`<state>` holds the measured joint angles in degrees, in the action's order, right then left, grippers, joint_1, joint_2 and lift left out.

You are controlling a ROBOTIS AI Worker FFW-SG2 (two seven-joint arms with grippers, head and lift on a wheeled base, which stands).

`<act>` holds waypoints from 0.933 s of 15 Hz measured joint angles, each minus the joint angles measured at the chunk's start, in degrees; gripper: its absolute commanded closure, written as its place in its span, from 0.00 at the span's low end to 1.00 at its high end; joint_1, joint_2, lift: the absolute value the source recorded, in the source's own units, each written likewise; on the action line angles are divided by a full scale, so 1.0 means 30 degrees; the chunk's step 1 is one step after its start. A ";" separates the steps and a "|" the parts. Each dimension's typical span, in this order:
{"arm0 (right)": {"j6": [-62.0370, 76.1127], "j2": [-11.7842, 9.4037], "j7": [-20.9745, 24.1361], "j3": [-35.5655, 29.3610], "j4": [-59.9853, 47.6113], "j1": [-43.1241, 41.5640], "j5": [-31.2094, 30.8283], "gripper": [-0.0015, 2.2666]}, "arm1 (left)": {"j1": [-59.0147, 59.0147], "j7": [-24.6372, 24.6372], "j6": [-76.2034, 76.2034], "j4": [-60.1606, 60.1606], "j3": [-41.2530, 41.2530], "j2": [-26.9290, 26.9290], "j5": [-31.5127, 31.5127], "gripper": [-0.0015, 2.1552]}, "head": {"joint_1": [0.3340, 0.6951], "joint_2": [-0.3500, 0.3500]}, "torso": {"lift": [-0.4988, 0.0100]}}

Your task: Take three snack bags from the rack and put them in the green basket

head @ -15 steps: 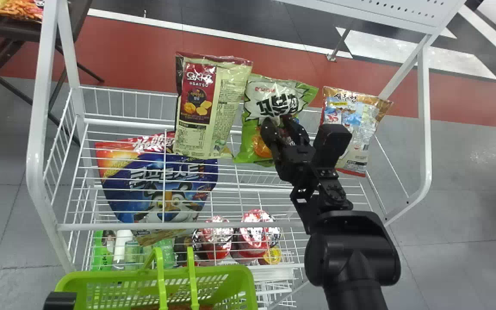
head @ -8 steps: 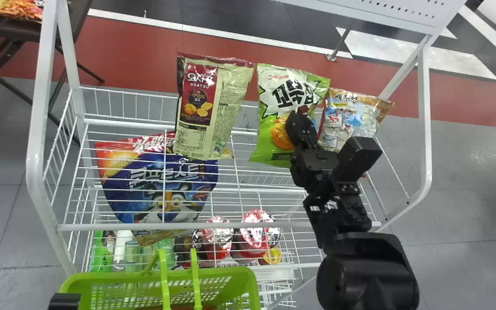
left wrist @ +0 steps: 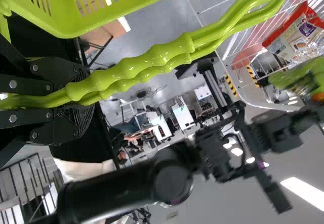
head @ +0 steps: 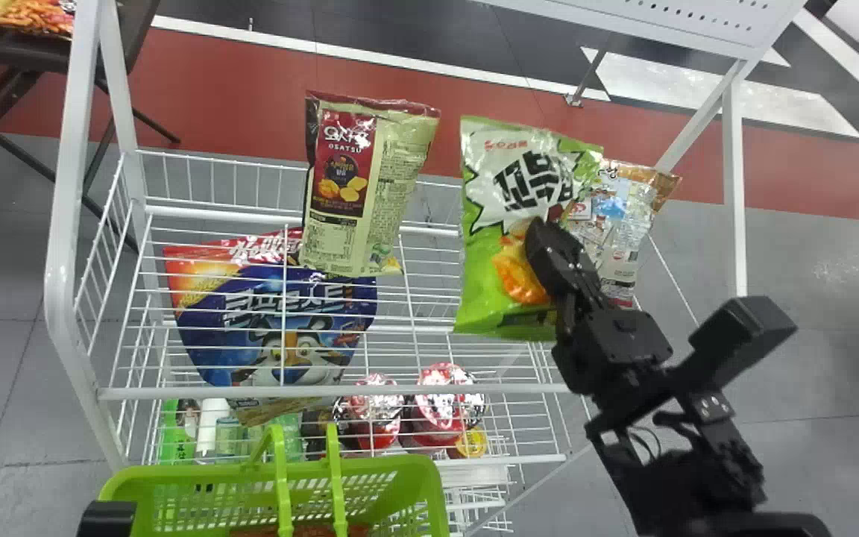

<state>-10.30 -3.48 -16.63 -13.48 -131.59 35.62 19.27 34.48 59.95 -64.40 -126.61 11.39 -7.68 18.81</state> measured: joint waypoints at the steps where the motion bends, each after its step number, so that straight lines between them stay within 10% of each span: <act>1: -0.0866 -0.0009 -0.0696 -0.0295 -0.0689 0.0750 0.0777 0.93 | 0.0016 -0.0039 0.0113 0.0032 0.0001 0.0074 -0.0001 0.65 | 1.00 0.00 | 0.97; 14: -1.9937 -0.0634 -0.4117 -0.1530 -0.3053 0.3599 0.4693 0.93 | -0.0244 -0.0113 0.0026 0.0081 0.0158 0.0301 0.0017 0.65 | 1.00 0.00 | 0.97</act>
<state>-70.11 -5.38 -28.99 -18.07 -140.75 46.42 33.35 33.74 59.61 -64.32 -126.37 11.86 -6.77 18.86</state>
